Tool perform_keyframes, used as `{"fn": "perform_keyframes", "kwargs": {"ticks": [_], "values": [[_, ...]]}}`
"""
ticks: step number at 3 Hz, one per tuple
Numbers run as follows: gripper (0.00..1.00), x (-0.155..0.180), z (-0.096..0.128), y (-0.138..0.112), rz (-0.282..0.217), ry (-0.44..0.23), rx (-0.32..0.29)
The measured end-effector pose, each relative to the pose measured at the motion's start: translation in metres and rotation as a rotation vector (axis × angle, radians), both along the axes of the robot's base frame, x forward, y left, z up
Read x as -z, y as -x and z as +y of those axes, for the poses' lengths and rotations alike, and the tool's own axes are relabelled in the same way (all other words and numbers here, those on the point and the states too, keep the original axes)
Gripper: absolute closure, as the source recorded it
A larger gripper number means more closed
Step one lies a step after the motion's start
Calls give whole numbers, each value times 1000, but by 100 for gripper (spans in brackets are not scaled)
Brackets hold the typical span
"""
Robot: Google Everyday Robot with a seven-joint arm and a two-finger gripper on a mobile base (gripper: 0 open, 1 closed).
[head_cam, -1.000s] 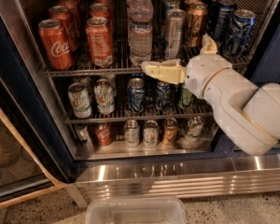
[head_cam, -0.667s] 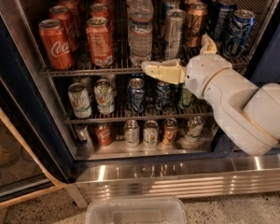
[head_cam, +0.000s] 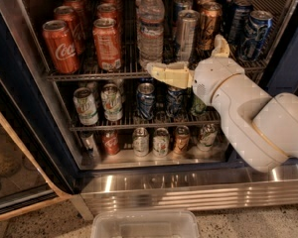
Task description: Pick water bottle from top shelf of fridge
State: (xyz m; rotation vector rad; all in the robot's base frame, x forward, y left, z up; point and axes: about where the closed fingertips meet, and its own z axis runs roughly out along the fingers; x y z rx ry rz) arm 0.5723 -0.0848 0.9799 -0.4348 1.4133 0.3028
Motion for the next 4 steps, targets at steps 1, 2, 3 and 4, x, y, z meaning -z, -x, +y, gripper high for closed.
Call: {"fn": "perform_keyframes", "kwargs": {"ticks": [1, 2, 3, 4], "values": [[0, -31, 46, 28, -33, 33, 47], [0, -31, 53, 29, -38, 36, 38], [0, -30, 74, 32, -39, 41, 14], [0, -29, 93, 33, -44, 46, 6]]}}
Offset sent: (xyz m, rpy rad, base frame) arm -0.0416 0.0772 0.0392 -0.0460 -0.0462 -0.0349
